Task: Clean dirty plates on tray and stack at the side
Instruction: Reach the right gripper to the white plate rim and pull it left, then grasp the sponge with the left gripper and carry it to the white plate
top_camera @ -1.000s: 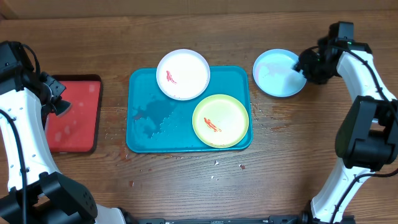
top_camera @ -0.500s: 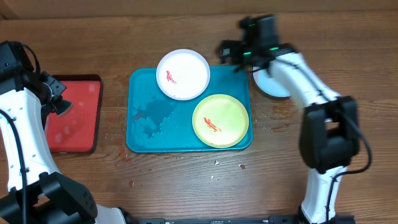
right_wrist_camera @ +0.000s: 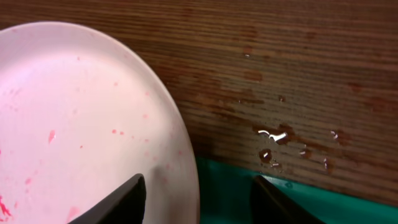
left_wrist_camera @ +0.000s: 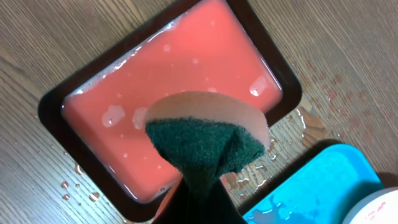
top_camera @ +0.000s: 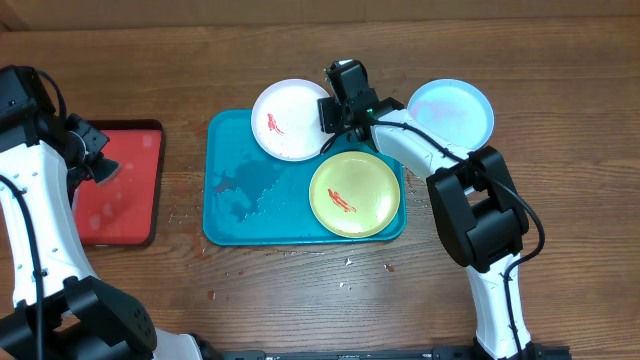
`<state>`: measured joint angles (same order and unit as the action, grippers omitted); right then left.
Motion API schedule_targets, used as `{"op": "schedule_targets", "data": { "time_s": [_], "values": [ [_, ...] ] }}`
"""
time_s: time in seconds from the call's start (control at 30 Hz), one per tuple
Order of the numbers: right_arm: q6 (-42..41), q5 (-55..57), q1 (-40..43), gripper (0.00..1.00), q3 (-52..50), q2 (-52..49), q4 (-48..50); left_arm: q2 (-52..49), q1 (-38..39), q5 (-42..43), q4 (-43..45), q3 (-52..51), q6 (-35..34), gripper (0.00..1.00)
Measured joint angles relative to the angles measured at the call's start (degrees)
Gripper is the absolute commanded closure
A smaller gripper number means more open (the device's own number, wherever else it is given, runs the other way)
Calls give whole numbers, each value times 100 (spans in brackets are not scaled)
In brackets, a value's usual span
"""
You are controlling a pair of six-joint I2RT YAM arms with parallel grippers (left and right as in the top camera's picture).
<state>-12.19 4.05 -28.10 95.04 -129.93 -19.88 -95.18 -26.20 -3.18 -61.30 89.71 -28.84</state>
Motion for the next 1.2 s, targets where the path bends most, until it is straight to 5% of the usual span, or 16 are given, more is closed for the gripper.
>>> {"op": "schedule_targets", "data": {
  "time_s": [0.2,0.4,0.7,0.83,0.9,1.2],
  "values": [
    [20,-114,-31,83,0,0,-83,0,72,4,4,0,0,96],
    [7,-184,-173,96,0,0,-155,0,72,13,2,0,2,96],
    [-20,-463,-706,96,321,2,-1475,0,72,20,20,0,7,96],
    [-22,-570,-970,78,463,11,-1869,0,72,20,24,0,7,96],
    [2,-577,-1075,70,463,11,-1862,0,72,46,28,0,33,96],
    [487,-590,-1093,68,463,11,-1178,0,98,498,129,0,358,96]
  ]
}}
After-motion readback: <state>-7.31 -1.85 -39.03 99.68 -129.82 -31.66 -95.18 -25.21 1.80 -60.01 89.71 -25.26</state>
